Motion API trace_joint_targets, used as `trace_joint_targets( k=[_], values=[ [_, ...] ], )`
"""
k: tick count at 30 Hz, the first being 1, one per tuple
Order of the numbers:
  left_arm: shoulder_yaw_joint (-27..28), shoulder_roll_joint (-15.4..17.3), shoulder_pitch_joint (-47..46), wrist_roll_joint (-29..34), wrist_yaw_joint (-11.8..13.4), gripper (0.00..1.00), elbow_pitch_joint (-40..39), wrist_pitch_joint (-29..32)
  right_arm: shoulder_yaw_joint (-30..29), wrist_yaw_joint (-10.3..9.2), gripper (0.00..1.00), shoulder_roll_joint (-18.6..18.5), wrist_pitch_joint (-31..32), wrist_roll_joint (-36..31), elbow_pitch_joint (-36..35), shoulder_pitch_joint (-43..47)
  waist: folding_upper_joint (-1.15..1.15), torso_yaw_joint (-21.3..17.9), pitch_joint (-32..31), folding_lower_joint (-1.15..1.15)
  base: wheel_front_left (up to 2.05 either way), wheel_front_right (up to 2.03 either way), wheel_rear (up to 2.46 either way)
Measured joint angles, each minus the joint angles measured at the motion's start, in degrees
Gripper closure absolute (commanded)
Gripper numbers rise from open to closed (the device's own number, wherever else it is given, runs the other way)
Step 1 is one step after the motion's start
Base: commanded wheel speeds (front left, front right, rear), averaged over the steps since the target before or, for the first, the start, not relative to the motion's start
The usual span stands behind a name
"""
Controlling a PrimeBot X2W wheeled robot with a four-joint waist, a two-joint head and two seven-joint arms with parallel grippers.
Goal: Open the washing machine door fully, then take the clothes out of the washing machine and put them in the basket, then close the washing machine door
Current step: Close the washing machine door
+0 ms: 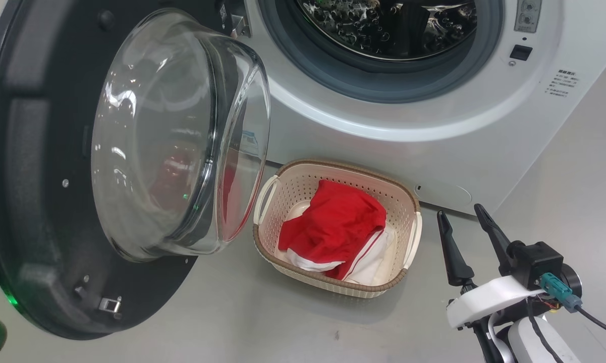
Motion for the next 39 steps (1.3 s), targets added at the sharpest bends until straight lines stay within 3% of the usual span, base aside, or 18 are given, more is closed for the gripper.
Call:
trace_joint_targets(
  k=[14, 22, 39],
  values=[
    [-4.4, -0.3, 2.2, -0.5, -1.6, 1.00, -8.9, 6.7, -0.2, -0.37, 0.00, 0.1, -0.1, 0.1, -0.1, -0.1, 0.00, -2.1, 0.5, 0.00, 0.00, 0.00, 0.00],
    [-6.1, -2.0, 2.6, -1.7, -2.4, 1.00, -13.5, 9.0, 0.2, -0.35, 0.00, 0.6, -0.4, 0.2, -0.2, -1.2, 0.00, -4.0, 1.1, 0.00, 0.00, 0.00, 0.00],
    [-8.6, -4.2, 2.8, -2.6, -2.5, 1.00, -17.1, 10.0, 0.5, -0.34, 0.00, 1.7, -0.6, 1.6, -0.2, -3.4, 0.00, -11.7, 3.4, 0.00, 0.00, 0.00, 0.00]
  ],
)
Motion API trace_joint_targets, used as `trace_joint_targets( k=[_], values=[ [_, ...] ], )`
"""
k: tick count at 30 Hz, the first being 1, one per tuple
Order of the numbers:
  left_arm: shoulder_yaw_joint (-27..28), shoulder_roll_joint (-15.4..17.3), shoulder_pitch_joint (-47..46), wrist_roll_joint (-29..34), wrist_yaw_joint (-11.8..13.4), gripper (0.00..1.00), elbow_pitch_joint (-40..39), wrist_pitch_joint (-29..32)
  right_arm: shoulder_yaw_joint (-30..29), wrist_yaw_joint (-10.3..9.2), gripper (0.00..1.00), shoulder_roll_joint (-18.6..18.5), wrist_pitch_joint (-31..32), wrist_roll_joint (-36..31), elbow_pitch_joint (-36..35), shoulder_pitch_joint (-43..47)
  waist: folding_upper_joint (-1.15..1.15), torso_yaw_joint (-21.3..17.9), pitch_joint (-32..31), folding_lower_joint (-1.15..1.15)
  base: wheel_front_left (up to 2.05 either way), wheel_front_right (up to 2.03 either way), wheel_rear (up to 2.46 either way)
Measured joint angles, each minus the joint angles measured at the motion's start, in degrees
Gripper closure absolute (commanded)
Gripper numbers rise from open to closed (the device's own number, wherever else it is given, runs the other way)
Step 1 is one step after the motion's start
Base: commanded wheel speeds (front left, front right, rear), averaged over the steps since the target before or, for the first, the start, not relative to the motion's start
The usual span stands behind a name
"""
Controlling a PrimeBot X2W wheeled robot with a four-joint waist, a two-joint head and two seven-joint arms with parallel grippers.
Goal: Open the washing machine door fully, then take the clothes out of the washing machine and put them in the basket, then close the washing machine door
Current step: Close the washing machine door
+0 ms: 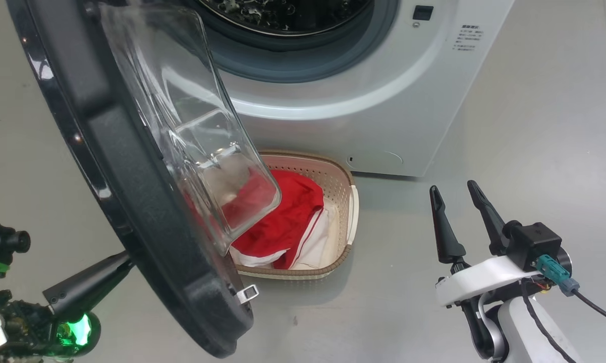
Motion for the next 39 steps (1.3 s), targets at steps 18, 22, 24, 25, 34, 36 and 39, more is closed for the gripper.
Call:
trace_joint_targets(
  k=[18, 22, 24, 25, 34, 36, 39],
  values=[
    [-4.9, -3.6, -6.3, 1.2, 0.0, 1.00, -0.2, -1.0, 0.4, 0.51, 0.00, 1.0, -0.9, 1.0, 1.3, -3.0, 0.00, -10.1, 3.7, 0.00, 0.00, 0.00, 0.00],
    [-5.5, -4.8, -8.1, 2.2, 0.1, 1.00, 1.2, -2.3, 0.4, 0.52, 0.00, 1.2, -1.0, 1.1, 1.7, -3.3, 0.00, -11.9, 4.2, 0.00, 0.00, 0.00, 0.00],
    [-6.2, -5.6, -9.9, 3.0, 0.2, 1.00, 2.3, -2.7, 0.4, 0.52, 0.00, 1.2, -1.0, 1.5, 1.9, -3.8, 0.00, -13.1, 4.6, 0.00, 0.00, 0.00, 0.00],
    [-6.4, -5.9, -10.5, 3.3, 0.5, 1.00, 2.6, -3.1, 0.4, 0.52, 0.00, 1.2, -1.0, 1.5, 2.0, -3.8, 0.00, -13.5, 4.7, 0.00, 0.00, 0.00, 0.00],
    [-7.8, -8.3, -15.4, 4.0, 1.2, 1.00, 5.5, -5.1, 0.4, 0.93, 0.00, 1.4, -1.2, 1.6, 2.5, -4.4, 0.00, -16.2, 6.1, 0.00, 0.00, 0.00, 0.00],
    [-8.0, -9.0, -16.7, 4.4, 1.3, 1.00, 6.4, -5.6, 0.5, 0.94, 0.00, 1.4, -1.2, 1.7, 2.7, -4.8, 0.00, -16.7, 6.4, 0.00, 0.00, 0.00, 0.00],
    [-8.0, -10.0, -18.6, 4.5, 1.6, 1.00, 7.9, -6.6, 0.5, 0.96, 0.00, 1.5, -1.2, 2.1, 2.8, -5.2, 0.00, -17.4, 6.9, 0.00, 0.00, 0.00, 0.00]
  ],
)
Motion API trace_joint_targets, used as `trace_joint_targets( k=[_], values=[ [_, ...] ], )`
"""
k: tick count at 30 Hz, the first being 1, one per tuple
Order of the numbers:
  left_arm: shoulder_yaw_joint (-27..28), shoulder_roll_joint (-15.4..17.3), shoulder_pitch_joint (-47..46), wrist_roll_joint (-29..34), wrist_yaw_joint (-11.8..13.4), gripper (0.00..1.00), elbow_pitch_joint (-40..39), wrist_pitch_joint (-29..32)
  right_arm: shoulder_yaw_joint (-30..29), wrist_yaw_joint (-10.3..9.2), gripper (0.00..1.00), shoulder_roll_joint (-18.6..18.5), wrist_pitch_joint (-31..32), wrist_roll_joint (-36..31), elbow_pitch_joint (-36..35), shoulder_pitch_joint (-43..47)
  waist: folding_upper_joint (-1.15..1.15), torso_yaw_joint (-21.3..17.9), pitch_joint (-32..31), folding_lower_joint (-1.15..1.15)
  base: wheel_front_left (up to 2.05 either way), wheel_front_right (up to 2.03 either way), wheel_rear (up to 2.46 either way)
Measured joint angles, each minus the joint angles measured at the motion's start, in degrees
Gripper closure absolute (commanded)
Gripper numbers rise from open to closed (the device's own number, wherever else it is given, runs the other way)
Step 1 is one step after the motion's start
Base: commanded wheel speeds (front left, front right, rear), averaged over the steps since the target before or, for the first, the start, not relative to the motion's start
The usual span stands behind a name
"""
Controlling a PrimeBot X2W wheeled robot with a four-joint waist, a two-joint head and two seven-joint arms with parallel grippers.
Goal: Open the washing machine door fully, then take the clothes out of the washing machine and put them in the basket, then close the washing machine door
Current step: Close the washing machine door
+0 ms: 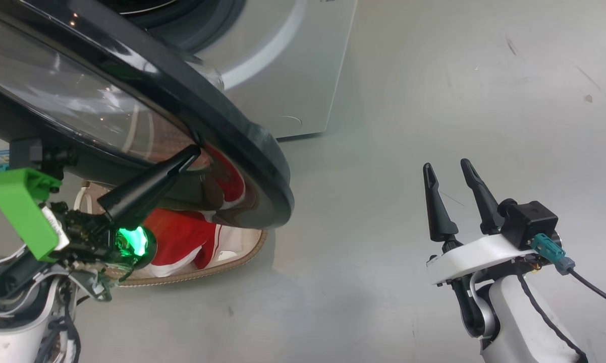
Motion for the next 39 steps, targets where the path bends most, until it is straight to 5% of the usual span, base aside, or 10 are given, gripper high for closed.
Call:
trace_joint_targets(
  k=[26, 39],
  values=[
    [-1.1, -5.5, -15.7, 5.4, -0.1, 1.00, 15.4, -6.6, -0.9, 0.23, 0.00, 0.3, -0.1, 0.6, -0.3, -2.1, 0.00, -3.4, 2.7, 0.00, 0.00, 0.00, 0.00],
    [-1.3, -7.5, -17.0, 5.7, -1.7, 1.00, 19.2, -6.4, -2.5, 0.23, 0.00, 0.4, -0.1, 0.6, -0.1, -2.1, 0.00, -2.1, 1.9, 0.00, 0.00, 0.00, 0.00]
  ],
)
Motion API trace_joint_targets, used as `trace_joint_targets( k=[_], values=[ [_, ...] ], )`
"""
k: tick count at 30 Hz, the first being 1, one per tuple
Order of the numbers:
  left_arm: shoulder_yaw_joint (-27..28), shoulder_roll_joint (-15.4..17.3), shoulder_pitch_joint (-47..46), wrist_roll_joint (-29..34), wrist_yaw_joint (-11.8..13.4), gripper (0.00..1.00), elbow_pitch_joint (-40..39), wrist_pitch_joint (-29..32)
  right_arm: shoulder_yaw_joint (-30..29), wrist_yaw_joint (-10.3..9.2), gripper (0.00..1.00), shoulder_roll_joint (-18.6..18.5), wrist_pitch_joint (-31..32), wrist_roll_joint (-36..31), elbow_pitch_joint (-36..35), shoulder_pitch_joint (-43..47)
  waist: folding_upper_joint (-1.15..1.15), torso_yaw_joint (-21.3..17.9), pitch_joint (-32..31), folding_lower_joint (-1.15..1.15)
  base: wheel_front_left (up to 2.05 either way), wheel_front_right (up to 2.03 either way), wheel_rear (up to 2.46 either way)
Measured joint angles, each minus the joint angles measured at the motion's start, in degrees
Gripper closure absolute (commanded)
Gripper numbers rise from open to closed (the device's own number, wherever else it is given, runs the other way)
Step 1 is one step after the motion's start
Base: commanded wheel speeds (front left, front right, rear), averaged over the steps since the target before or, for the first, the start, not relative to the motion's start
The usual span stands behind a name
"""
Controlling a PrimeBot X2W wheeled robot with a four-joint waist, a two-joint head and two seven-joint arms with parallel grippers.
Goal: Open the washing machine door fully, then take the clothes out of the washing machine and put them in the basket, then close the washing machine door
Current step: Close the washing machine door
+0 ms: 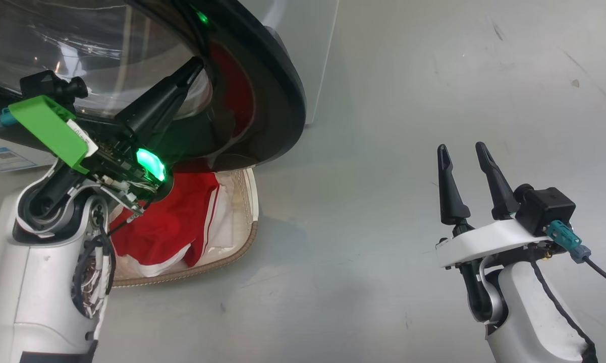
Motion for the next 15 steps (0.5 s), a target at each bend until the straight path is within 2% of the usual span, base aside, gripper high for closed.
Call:
trace_joint_targets(
  k=[8, 15],
  values=[
    [1.2, -0.5, 5.6, -0.2, -0.8, 1.00, 0.9, 0.0, -0.8, 0.00, 0.00, 0.0, 0.0, -0.1, 0.3, 0.2, 0.00, 2.4, -1.3, 0.00, 0.00, 0.00, 0.00],
    [3.2, 0.0, 13.0, 3.1, -0.9, 1.00, 1.4, -1.8, -1.0, 0.32, 0.00, 0.1, 0.0, -0.8, 1.3, 1.3, 0.00, 4.4, -3.3, 0.00, 0.00, 0.00, 0.00]
  ],
)
